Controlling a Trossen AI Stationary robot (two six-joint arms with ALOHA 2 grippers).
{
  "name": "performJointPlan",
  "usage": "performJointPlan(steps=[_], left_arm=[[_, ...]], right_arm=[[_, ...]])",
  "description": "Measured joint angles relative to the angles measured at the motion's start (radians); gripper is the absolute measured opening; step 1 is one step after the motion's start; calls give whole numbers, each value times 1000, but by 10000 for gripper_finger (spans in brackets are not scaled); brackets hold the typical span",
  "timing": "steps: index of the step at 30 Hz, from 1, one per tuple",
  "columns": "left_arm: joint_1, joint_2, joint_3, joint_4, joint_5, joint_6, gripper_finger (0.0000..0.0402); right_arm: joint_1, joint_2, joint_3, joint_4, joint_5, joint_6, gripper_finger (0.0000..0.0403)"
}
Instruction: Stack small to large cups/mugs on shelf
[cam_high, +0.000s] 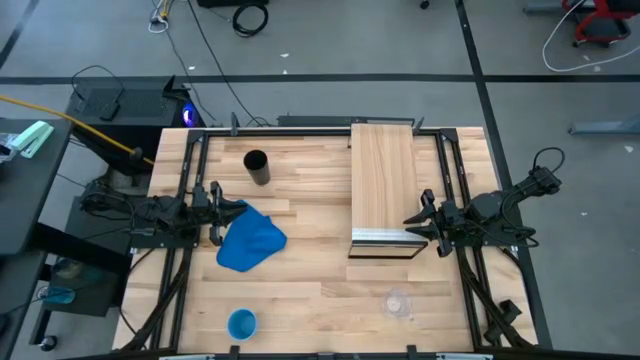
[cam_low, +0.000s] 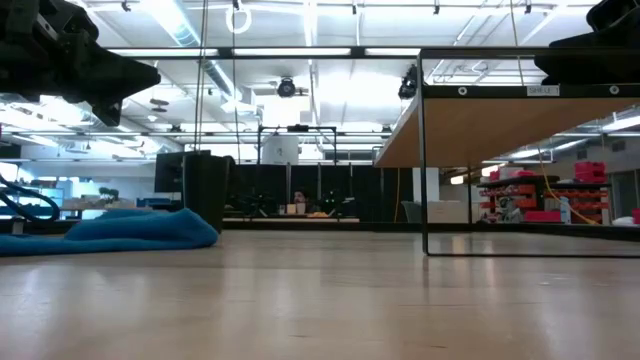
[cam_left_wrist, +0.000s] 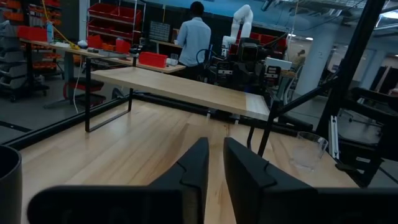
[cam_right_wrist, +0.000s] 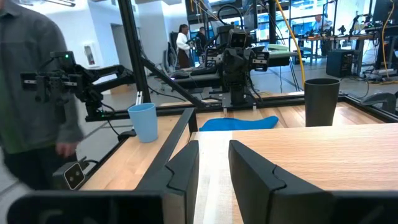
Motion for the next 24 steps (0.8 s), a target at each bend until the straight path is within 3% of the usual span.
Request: performJointPlan(steps=[24], left_arm=[[0, 0, 0, 0, 0, 0, 53]], right_arm=[[0, 0, 0, 0, 0, 0, 96]])
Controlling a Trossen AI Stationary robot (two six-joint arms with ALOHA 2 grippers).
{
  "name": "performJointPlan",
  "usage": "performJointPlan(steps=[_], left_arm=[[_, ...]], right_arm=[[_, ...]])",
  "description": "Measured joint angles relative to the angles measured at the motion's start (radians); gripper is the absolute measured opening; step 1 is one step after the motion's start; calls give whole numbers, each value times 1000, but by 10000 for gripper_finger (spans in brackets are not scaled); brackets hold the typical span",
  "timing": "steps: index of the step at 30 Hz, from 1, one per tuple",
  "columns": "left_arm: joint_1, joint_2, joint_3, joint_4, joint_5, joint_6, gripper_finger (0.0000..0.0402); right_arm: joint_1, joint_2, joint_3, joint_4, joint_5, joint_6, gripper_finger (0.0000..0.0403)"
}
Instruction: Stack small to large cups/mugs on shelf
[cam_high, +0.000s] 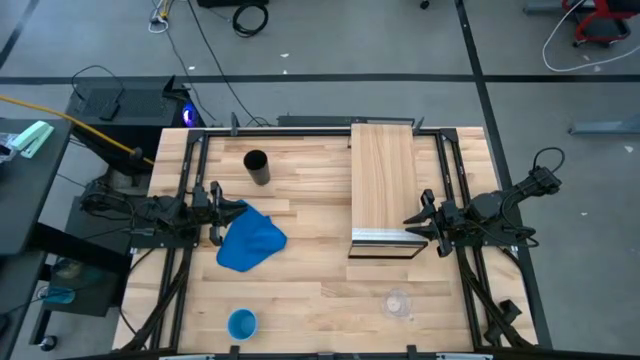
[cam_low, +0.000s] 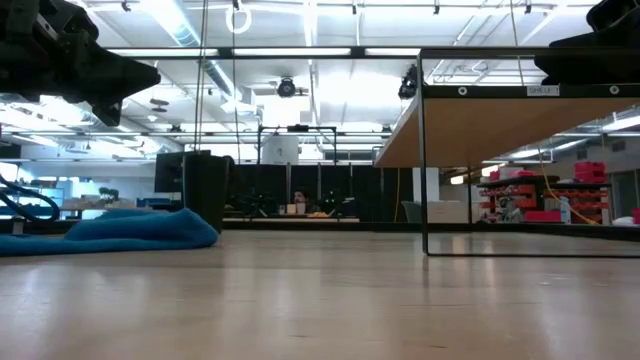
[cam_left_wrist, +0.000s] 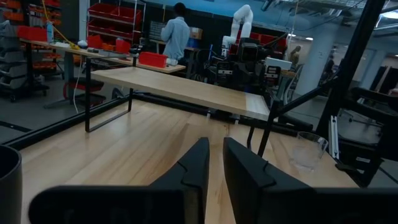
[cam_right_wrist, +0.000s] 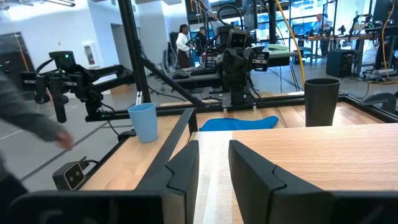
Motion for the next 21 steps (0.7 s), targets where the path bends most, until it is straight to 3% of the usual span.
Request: performJointPlan(steps=[21], left_arm=[[0, 0, 0, 0, 0, 0, 53]], right_arm=[[0, 0, 0, 0, 0, 0, 96]])
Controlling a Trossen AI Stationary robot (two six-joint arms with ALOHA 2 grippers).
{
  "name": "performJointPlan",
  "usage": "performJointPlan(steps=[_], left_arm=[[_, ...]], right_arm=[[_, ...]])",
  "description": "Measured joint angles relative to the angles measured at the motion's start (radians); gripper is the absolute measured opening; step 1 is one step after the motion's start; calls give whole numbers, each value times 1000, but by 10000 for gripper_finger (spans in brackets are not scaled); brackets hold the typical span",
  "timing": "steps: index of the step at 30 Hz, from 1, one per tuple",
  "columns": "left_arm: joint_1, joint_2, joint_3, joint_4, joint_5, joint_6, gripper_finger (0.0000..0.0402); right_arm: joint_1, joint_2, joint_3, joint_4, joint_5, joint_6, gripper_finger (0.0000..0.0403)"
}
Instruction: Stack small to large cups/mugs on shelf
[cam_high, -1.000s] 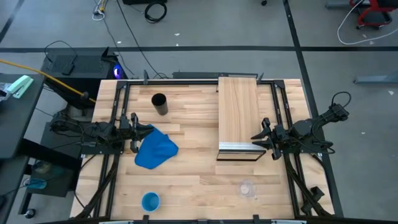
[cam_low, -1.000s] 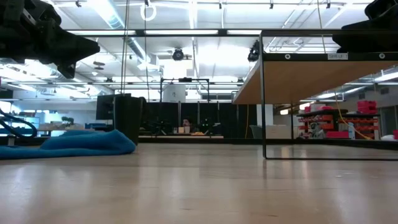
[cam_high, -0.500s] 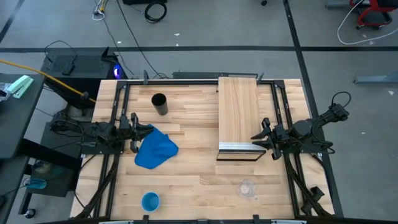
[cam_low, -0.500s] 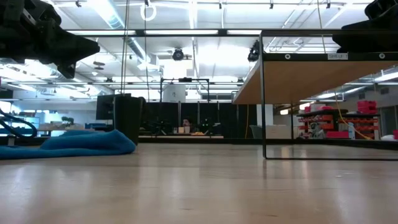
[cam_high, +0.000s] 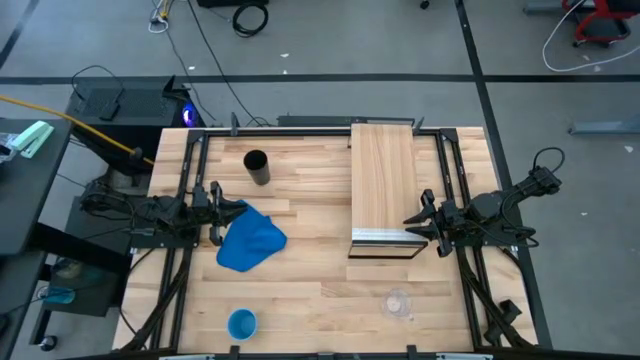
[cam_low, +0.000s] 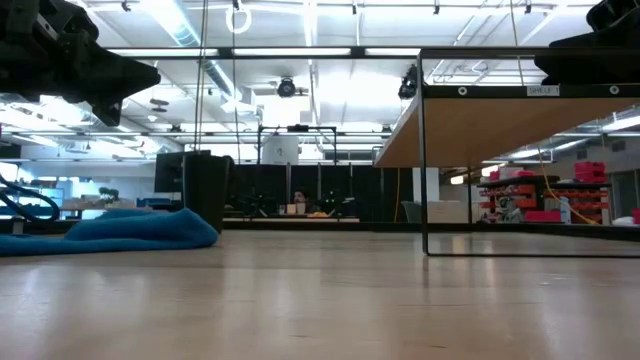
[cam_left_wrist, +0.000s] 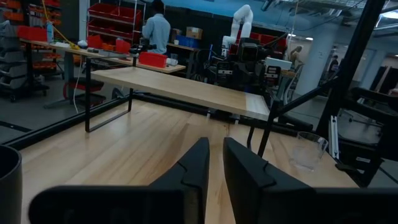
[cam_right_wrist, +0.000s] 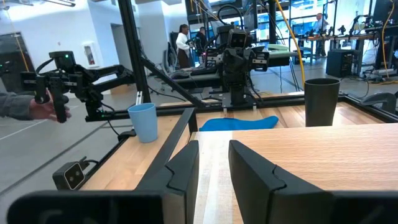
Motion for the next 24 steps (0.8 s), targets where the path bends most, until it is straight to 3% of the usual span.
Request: performJointPlan(steps=[24], left_arm=[[0, 0, 0, 21, -1, 0, 55]], right_arm=[[0, 0, 0, 14, 0, 0, 96]])
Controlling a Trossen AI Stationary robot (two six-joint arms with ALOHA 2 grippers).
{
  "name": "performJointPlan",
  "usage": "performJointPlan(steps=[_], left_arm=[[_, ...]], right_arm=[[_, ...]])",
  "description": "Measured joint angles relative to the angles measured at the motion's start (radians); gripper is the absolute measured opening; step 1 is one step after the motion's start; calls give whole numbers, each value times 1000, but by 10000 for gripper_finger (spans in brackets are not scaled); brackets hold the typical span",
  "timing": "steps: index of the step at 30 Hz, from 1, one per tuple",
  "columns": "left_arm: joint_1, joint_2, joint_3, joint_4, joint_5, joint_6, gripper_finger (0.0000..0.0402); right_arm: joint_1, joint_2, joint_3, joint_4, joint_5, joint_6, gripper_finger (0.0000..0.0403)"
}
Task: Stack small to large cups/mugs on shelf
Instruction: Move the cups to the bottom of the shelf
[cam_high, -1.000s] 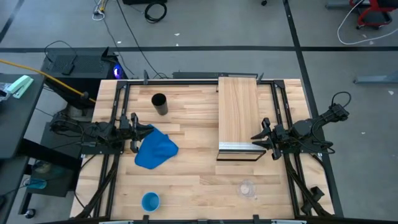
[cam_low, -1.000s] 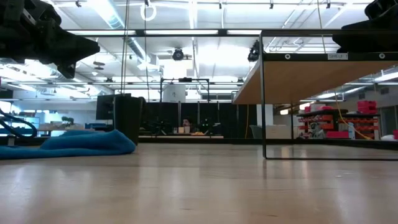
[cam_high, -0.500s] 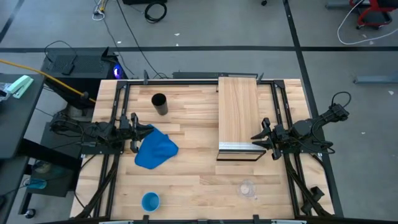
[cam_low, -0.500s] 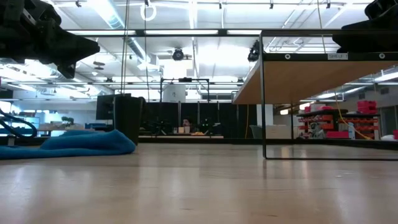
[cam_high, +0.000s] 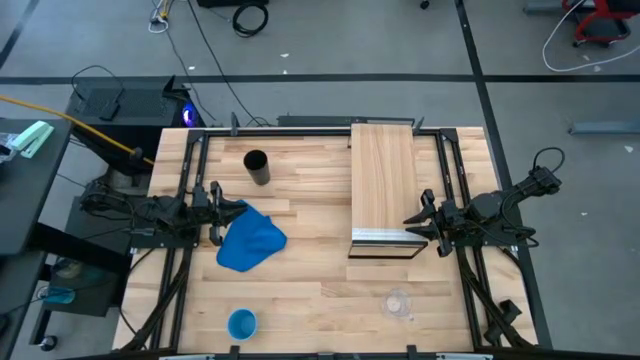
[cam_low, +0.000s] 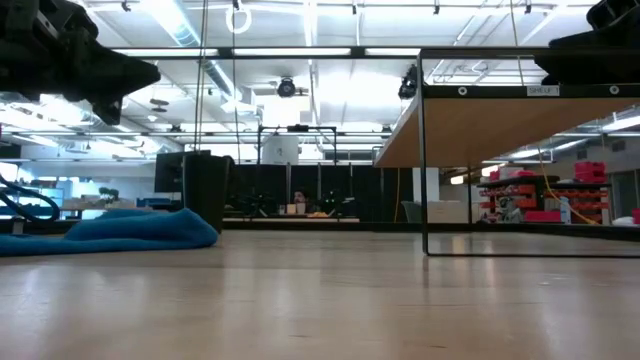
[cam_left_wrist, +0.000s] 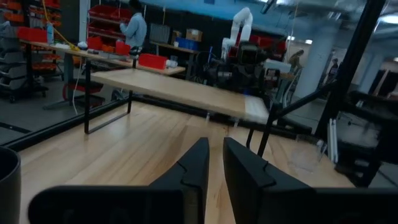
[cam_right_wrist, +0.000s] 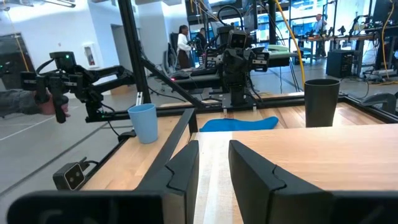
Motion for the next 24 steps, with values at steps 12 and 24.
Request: performJointPlan(steps=[12, 24], left_arm=[[0, 0, 0, 288, 0, 0, 56], [0, 0, 0, 471, 0, 0, 55]], right_arm=[[0, 0, 0, 526, 0, 0, 96], [0, 0, 0, 1011, 0, 0, 96]])
